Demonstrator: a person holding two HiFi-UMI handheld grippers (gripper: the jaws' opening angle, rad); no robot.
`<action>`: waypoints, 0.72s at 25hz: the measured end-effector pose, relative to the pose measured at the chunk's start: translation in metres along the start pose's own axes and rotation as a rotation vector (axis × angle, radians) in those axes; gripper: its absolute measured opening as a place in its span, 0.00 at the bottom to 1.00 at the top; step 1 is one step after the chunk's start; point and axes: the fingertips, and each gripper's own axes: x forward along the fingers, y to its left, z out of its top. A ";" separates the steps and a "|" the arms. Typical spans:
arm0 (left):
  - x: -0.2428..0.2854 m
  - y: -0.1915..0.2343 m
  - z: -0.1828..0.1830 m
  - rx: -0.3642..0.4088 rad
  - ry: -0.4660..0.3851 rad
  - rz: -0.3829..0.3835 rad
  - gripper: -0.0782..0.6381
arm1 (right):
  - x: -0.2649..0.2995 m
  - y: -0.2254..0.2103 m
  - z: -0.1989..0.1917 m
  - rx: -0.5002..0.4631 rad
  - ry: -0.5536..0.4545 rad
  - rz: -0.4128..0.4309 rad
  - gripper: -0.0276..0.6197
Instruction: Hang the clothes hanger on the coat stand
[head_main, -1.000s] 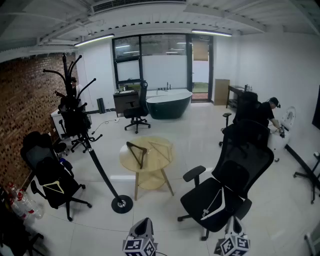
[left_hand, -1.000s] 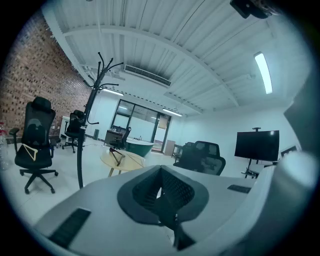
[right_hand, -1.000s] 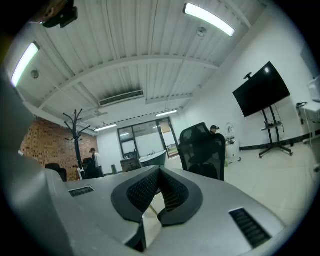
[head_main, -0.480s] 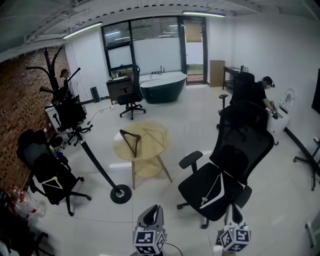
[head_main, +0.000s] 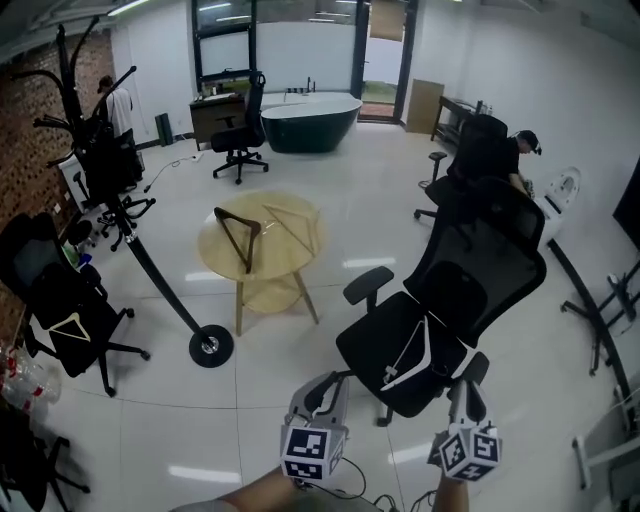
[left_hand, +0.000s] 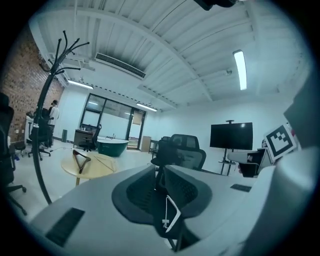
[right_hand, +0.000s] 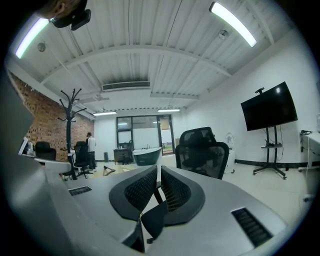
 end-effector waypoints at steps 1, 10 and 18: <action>0.018 0.001 -0.002 0.004 0.011 -0.021 0.20 | 0.014 -0.003 -0.001 -0.007 0.010 -0.013 0.08; 0.131 -0.021 -0.012 0.067 0.037 -0.074 0.20 | 0.097 -0.048 -0.033 -0.027 0.094 -0.038 0.11; 0.268 -0.105 0.008 0.106 -0.011 0.029 0.18 | 0.202 -0.170 -0.029 -0.027 0.105 0.022 0.15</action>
